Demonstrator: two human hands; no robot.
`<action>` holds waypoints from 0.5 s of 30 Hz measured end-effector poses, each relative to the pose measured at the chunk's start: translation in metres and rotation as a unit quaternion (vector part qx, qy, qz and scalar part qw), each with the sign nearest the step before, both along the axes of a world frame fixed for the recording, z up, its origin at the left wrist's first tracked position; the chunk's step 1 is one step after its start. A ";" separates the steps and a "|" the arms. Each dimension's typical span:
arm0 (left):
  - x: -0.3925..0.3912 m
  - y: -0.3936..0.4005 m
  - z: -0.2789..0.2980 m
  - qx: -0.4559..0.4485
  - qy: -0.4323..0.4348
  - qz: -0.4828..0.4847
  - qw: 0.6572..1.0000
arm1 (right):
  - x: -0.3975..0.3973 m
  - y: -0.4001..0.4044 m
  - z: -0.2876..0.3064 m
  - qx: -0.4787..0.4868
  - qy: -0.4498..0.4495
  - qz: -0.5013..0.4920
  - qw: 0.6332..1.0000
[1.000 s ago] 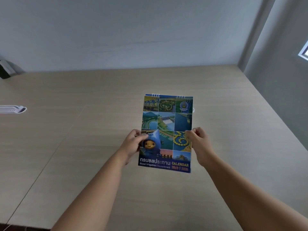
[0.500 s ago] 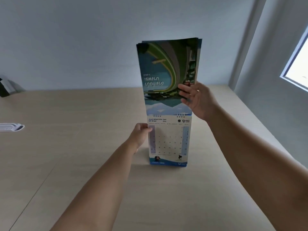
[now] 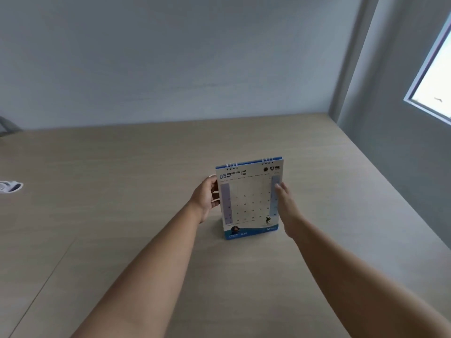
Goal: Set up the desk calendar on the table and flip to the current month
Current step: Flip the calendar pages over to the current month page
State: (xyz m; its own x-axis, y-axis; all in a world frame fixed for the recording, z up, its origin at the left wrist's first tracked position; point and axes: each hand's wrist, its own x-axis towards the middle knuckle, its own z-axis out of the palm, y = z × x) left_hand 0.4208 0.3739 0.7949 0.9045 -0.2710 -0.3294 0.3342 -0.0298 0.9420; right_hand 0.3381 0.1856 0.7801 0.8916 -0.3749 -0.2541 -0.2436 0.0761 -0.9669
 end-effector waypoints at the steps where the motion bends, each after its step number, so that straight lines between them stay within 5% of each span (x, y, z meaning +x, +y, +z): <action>1: 0.000 0.000 -0.001 -0.002 -0.004 -0.003 1.000 | -0.001 0.001 -0.003 0.008 0.004 0.003 1.000; 5: -0.003 -0.004 -0.006 -0.004 0.004 -0.013 1.000 | -0.009 -0.002 -0.013 -0.018 0.049 0.040 0.998; 10: -0.003 -0.009 -0.013 -0.018 0.018 -0.013 1.000 | -0.001 -0.019 -0.006 -0.067 0.038 -0.031 0.997; 15: -0.001 -0.011 -0.022 -0.035 0.021 0.015 0.999 | 0.005 -0.028 0.001 -0.030 0.052 0.063 0.996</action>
State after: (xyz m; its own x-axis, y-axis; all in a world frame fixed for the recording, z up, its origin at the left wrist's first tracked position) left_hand 0.4195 0.3633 0.7728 0.8981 -0.2674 -0.3491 0.3740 0.0468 0.9262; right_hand 0.3428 0.1577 0.7814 0.9023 -0.2796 -0.3282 -0.3468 -0.0183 -0.9378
